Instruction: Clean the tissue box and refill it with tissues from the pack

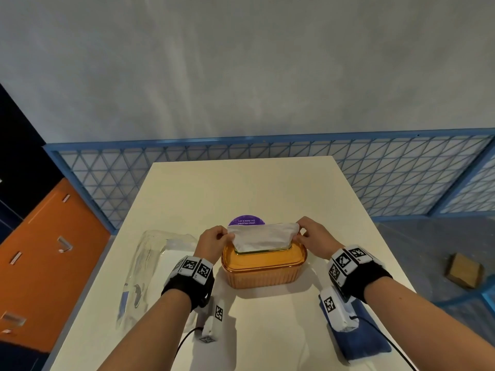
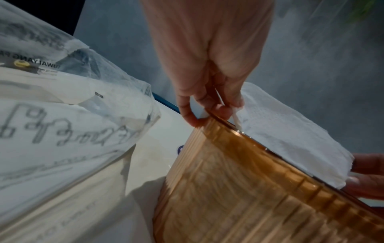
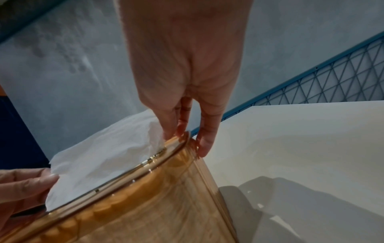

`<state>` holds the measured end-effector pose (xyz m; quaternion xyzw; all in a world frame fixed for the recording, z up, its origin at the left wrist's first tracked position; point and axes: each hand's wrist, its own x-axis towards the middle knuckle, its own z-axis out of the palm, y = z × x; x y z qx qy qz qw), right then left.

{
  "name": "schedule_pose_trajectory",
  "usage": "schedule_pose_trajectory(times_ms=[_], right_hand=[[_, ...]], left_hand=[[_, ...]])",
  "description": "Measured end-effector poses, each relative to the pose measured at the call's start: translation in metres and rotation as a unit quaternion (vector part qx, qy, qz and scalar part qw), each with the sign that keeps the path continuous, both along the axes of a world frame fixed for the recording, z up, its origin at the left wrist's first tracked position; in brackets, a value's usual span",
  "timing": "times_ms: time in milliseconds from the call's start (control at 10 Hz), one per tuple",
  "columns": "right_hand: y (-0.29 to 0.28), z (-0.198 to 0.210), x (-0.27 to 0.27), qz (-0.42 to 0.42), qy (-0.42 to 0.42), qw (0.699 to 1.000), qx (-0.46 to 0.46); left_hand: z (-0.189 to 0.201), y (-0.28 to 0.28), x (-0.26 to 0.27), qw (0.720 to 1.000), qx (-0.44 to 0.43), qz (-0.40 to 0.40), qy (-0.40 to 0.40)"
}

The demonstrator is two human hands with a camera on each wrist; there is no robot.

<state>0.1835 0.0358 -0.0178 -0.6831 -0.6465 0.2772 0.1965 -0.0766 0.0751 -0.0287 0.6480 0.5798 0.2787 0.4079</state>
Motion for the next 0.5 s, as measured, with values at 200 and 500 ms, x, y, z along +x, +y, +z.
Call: schedule_pose_trajectory(times_ms=[200,500], right_hand=[[0.0,0.004,0.003,-0.014,-0.003,1.0,-0.004],[-0.048,0.046,0.031,0.005,-0.068,0.998,-0.019]], left_hand=[[0.003,-0.002,0.005,1.0,0.005,0.006,-0.003],[0.028,-0.045,-0.026,0.991,0.047,0.077,-0.098]])
